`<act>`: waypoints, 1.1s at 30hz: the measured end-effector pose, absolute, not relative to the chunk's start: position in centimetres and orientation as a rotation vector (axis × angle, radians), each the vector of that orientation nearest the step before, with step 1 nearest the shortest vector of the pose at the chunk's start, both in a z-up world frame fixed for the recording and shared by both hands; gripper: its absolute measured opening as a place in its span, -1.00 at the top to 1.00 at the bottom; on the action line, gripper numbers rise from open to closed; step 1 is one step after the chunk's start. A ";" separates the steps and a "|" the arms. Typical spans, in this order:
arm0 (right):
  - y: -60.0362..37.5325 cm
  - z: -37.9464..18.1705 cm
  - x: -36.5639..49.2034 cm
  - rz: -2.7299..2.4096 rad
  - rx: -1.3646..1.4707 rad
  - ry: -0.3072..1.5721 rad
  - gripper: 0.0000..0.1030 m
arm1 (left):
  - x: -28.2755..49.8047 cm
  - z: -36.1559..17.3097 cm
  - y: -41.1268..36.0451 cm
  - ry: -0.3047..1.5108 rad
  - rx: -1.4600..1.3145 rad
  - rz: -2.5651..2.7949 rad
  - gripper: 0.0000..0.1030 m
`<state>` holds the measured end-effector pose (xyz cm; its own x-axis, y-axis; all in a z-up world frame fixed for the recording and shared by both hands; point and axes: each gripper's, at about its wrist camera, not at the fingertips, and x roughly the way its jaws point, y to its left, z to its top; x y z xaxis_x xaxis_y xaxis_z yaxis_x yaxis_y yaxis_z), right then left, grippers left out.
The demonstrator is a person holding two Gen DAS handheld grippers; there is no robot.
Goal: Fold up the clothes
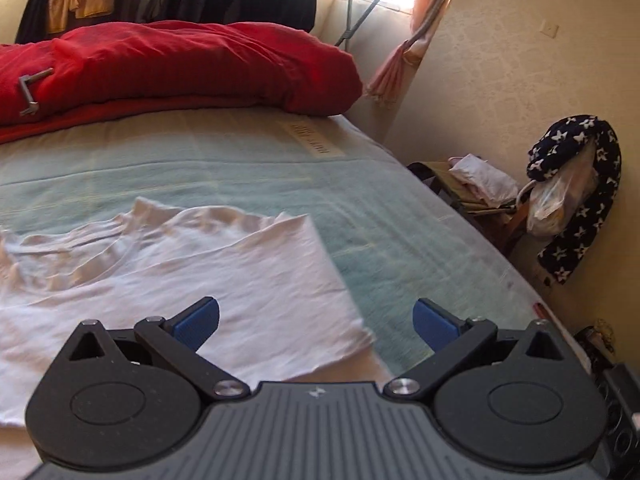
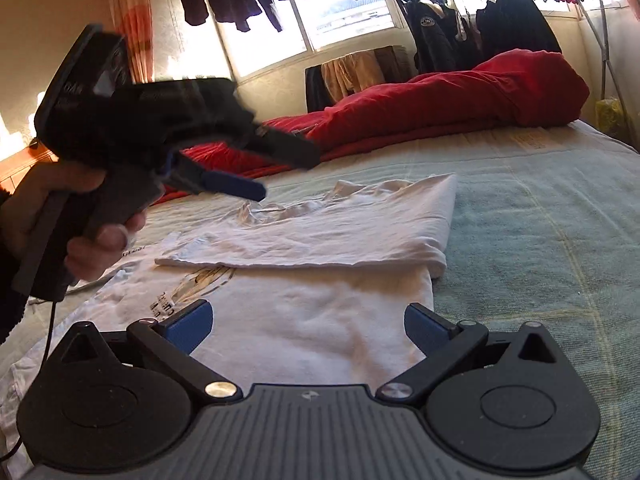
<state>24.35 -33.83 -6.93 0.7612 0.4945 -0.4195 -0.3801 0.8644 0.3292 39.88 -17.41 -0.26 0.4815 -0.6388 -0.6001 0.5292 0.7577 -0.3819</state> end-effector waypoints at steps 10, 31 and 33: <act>-36.5 -8.4 25.2 0.469 0.349 0.576 -1.00 | 50.3 -7.0 -23.6 0.920 -0.329 -0.674 -0.95; -35.4 -7.9 25.0 0.424 0.280 0.579 -1.00 | 43.4 -0.3 -8.8 0.763 -0.260 -0.495 -0.95; -35.5 -7.7 24.9 0.413 0.282 0.570 -1.00 | 42.3 0.1 -4.6 0.750 -0.276 -0.385 -0.90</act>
